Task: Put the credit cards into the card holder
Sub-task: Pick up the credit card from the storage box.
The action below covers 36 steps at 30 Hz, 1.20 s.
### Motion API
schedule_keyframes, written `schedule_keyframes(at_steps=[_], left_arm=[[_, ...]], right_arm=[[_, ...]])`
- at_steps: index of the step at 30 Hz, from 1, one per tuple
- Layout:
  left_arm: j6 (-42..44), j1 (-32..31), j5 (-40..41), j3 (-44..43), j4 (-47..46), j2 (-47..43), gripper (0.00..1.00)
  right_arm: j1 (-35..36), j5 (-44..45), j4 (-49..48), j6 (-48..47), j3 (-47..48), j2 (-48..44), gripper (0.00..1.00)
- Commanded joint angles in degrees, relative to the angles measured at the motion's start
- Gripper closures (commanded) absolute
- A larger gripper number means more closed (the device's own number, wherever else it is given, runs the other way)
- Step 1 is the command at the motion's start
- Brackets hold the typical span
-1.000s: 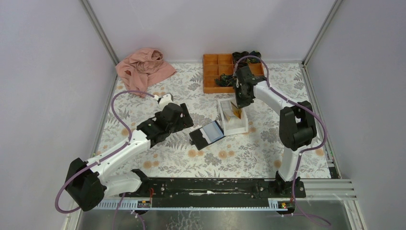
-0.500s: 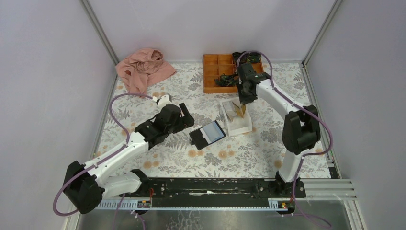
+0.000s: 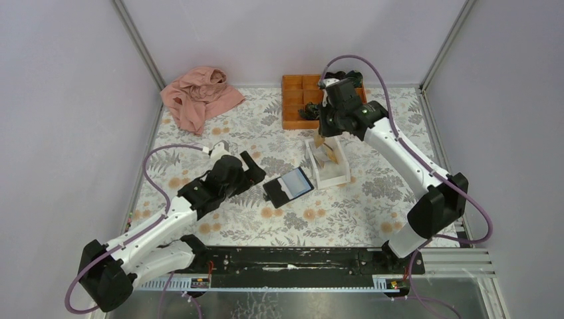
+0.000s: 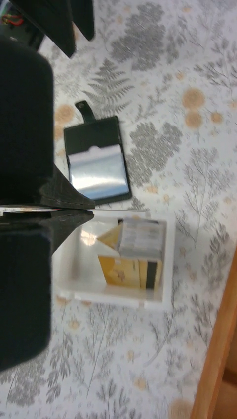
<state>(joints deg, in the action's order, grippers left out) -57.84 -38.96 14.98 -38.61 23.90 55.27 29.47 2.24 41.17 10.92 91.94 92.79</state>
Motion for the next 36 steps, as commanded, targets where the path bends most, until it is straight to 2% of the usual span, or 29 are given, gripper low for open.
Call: schedule_keyframes(at_steps=[1,5,9,13,19,26,30,34,36], left_arm=[[-4.1,-0.4,-1.8,1.9,-3.8,-1.1,0.00],[-8.1,-0.3,-4.2,4.7,-7.9,-1.2,0.00],[-14.2,-0.3,-8.4,10.5,-18.8,-1.9,0.02],[-19.4,-0.3,-12.1,17.3,-34.7,-2.3,0.12],[-20.7,-0.3,-15.9,20.3,-49.1,1.2,0.32],[-22.2,-0.2,-17.6,23.8,-61.1,3.0,0.37],[-23.8,-0.1,-17.2,26.3,-65.9,2.4,0.38],[-24.9,-0.1,-16.8,27.8,-69.2,1.8,0.50],[-25.1,-0.1,-17.3,27.5,-69.4,1.9,0.51]], right_arm=[[3.9,-4.6,-4.9,4.4,-4.1,-1.8,1.00],[6.1,-6.9,-11.2,7.0,-9.8,-2.1,1.00],[6.8,-10.9,-19.3,11.7,-16.0,-4.5,1.00],[6.8,-15.0,-28.0,17.7,-22.9,-8.3,1.00],[6.8,-19.0,-39.0,27.8,-29.6,-13.4,1.00],[6.8,-21.8,-42.9,36.7,-33.4,-16.6,1.00],[6.8,-22.2,-43.6,38.2,-35.3,-18.2,1.00],[6.8,-22.2,-44.9,39.7,-36.8,-19.2,1.00],[6.7,-22.5,-47.0,41.3,-38.3,-19.7,1.00]])
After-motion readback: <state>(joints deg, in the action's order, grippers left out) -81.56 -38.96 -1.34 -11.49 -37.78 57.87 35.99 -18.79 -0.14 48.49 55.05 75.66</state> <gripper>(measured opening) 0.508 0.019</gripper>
